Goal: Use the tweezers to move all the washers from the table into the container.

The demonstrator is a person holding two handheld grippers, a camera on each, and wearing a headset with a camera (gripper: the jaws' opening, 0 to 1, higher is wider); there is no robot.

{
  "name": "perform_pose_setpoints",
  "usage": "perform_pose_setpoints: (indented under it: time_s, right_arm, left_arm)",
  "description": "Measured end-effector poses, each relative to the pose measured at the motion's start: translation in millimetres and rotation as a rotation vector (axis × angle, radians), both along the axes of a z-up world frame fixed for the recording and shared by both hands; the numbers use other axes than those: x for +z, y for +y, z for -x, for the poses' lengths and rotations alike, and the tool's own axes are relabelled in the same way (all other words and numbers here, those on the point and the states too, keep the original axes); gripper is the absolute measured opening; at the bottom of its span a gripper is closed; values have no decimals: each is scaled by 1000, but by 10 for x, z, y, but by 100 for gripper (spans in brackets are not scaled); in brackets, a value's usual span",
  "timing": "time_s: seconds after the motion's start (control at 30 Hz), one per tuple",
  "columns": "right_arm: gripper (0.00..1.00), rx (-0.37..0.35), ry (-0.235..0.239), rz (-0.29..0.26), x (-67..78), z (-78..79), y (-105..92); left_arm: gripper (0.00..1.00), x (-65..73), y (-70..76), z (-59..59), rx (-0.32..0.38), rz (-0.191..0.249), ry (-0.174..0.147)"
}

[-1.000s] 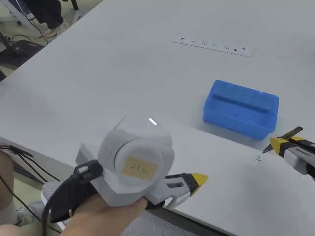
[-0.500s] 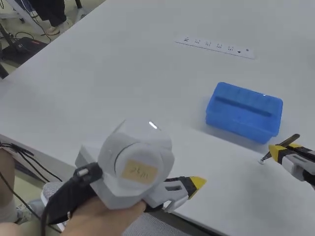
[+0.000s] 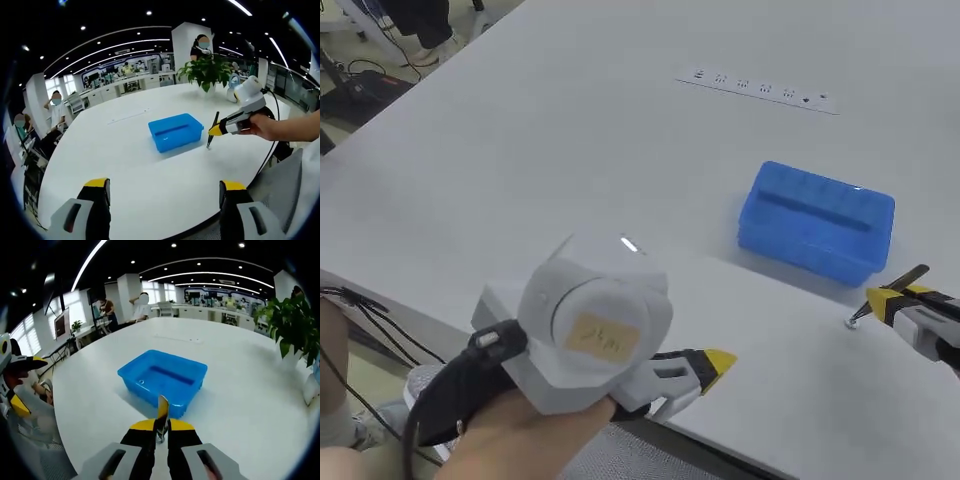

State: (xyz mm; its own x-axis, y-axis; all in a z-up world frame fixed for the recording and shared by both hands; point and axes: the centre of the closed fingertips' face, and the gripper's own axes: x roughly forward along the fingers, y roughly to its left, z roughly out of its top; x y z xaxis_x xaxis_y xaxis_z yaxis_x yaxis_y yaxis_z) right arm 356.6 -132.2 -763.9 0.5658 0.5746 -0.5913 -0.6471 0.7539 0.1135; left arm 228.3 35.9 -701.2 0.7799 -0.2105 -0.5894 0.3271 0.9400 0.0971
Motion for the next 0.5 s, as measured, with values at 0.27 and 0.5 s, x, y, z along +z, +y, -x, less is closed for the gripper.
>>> perform_pose_setpoints:
  time_s: [0.27, 0.5]
  right_arm:
    - [4, 3, -41, -43, 277, -42, 64]
    - [4, -2, -77, -107, 532, -118, 128]
  left_arm:
    - [92, -4, -5, 21, 5, 3, 0]
    - [92, 3, -2, 40, 5, 0, -2]
